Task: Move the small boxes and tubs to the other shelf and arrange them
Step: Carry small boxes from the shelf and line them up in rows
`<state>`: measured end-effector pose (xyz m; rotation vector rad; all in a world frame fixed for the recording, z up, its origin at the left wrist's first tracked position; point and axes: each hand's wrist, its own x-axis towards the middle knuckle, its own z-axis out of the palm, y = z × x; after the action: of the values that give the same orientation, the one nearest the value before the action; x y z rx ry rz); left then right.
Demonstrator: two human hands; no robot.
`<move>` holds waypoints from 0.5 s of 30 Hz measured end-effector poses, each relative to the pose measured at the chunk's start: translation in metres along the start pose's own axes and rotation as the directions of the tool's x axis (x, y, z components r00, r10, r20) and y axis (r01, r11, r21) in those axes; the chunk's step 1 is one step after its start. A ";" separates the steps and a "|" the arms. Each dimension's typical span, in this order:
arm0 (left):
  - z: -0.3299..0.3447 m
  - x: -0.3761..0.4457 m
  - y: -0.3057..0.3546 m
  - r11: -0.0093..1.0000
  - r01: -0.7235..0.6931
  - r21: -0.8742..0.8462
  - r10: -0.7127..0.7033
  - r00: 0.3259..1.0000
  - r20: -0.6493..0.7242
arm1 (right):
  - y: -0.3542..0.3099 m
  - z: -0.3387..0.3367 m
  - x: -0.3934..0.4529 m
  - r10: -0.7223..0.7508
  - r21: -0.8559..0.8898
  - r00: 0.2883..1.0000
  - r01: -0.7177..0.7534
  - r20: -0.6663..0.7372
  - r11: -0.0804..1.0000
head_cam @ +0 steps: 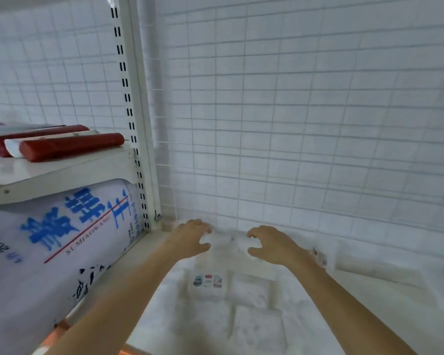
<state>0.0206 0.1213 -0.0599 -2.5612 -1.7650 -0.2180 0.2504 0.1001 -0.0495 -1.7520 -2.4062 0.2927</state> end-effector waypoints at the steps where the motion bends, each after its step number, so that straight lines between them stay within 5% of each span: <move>1: 0.006 0.008 -0.002 0.999 -0.040 0.001 0.040 0.999 0.016 | -0.004 0.003 0.007 0.024 -0.027 1.000 -0.023 0.019 0.999; 9: 0.040 0.039 -0.014 0.968 -0.224 0.111 0.216 0.973 0.085 | -0.027 0.035 0.036 0.274 -0.171 0.956 -0.254 0.103 0.952; 15: 0.054 0.045 -0.020 0.971 -0.234 0.058 0.232 0.972 0.042 | -0.029 0.046 0.033 0.323 -0.152 0.946 -0.319 0.007 0.936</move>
<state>0.0231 0.1754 -0.1085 -2.7108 -1.4370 -0.1110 0.2026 0.1199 -0.0867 -2.2263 -2.2037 0.1804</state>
